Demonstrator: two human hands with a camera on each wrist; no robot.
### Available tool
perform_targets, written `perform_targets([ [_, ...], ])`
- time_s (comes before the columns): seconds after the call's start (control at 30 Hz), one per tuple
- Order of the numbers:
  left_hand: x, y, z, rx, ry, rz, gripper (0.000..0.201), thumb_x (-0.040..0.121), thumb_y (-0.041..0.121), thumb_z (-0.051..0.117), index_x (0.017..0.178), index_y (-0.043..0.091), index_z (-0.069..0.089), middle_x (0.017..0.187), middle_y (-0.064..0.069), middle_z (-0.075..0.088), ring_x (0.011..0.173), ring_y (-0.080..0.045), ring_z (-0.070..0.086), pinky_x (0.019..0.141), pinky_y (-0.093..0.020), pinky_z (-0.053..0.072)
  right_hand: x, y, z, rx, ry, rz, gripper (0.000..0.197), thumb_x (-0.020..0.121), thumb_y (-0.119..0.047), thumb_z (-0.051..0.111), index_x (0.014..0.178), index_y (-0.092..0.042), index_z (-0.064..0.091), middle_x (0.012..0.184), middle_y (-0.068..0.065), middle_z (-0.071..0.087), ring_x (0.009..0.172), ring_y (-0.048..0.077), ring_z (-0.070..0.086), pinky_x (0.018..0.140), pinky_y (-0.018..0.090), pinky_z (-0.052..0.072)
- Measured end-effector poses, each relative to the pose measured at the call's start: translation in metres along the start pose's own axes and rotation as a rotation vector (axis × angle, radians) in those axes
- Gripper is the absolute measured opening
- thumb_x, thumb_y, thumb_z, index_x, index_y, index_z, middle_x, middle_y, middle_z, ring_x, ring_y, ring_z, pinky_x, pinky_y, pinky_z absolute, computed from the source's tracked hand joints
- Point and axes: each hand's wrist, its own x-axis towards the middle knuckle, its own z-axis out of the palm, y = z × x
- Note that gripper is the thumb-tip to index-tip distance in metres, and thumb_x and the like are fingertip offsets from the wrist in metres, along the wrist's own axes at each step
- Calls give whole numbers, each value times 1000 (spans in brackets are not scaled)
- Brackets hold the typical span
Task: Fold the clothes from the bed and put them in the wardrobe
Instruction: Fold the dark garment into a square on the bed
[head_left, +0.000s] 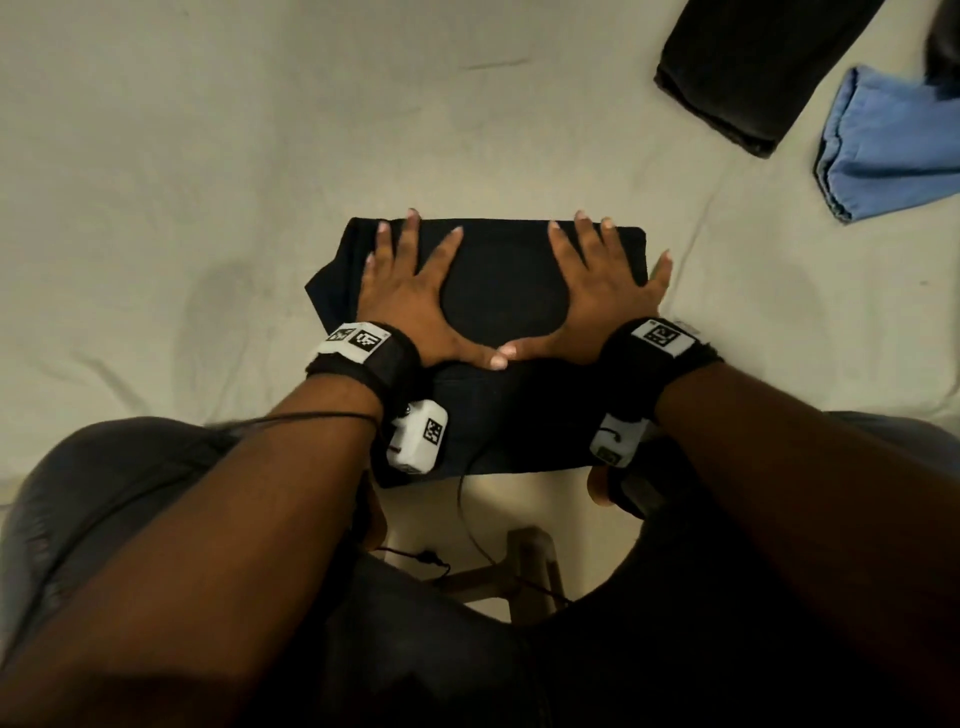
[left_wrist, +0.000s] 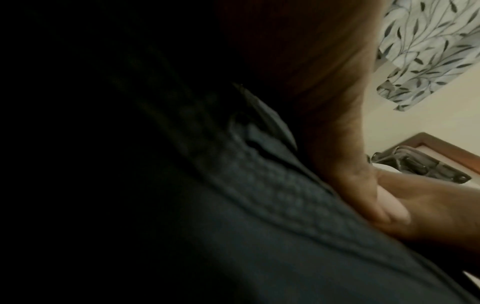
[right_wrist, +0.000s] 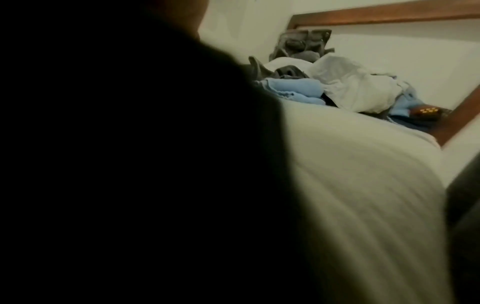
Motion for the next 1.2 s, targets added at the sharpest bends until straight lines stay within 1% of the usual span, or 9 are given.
perform_targets([
  [0.23,-14,-1,-16,30,-33,-174,157,22,108,50,156,50,-9,166,2,-28,150,-29,-31,111,-76,-12,-10,15,-13,22,-59,96,156,31,-107,51,153,-44,-22,163,-9,-32,148,30,-34,111,77,-8],
  [0.37,-49,23,-21,184,5,41,159,29,101,62,157,44,-12,168,-2,-21,151,-35,-26,116,-70,-9,-43,-9,-12,-125,68,-117,161,30,-107,51,155,-37,-23,164,-3,-30,149,32,-31,110,75,-11],
  [0.47,-80,36,19,315,-102,208,165,36,90,74,159,28,-18,168,0,-21,153,-33,-22,119,-65,-5,-72,-30,26,-231,-20,-266,166,35,-96,66,157,-26,-23,165,-2,-29,150,31,-29,115,73,-7],
  [0.53,-90,26,44,323,-92,211,163,40,91,73,157,29,-22,168,0,-20,154,-31,-18,121,-62,-6,-79,-25,47,-192,-40,-274,160,39,-98,62,157,-28,-20,166,-3,-23,153,28,-23,118,70,-1],
  [0.7,-109,-10,40,240,-60,57,160,37,85,80,151,48,-26,164,7,-30,153,-28,-22,120,-65,-4,-95,11,42,-134,-30,-138,150,42,-102,57,155,-41,-21,166,-10,-23,154,21,-19,119,68,-2],
  [0.87,-143,-41,36,204,-129,-169,170,34,74,90,144,48,-37,160,0,-39,151,-38,-26,118,-71,3,-123,27,35,-120,-76,2,155,39,-99,64,151,-43,-28,163,-7,-32,152,28,-26,116,72,0],
  [0.97,-160,-24,46,312,-15,64,168,38,77,87,146,44,-39,160,-2,-39,150,-37,-28,117,-70,-1,-140,0,47,-198,-5,-167,154,43,-96,67,150,-43,-31,162,-4,-34,151,31,-27,116,71,1],
  [1.07,-171,-1,71,436,-38,432,151,59,77,78,142,44,-43,164,1,-32,153,-30,-20,121,-61,-1,-154,-26,76,-305,-57,-346,142,57,-89,68,160,-33,-11,164,-3,-30,153,29,-22,119,69,6],
  [1.2,-181,-20,79,408,-103,337,129,71,82,64,154,41,-26,167,7,-24,156,-24,-12,125,-55,5,-160,-4,66,-212,-36,-259,127,68,-72,76,160,-38,-4,169,-5,-9,156,26,-2,123,53,13],
])
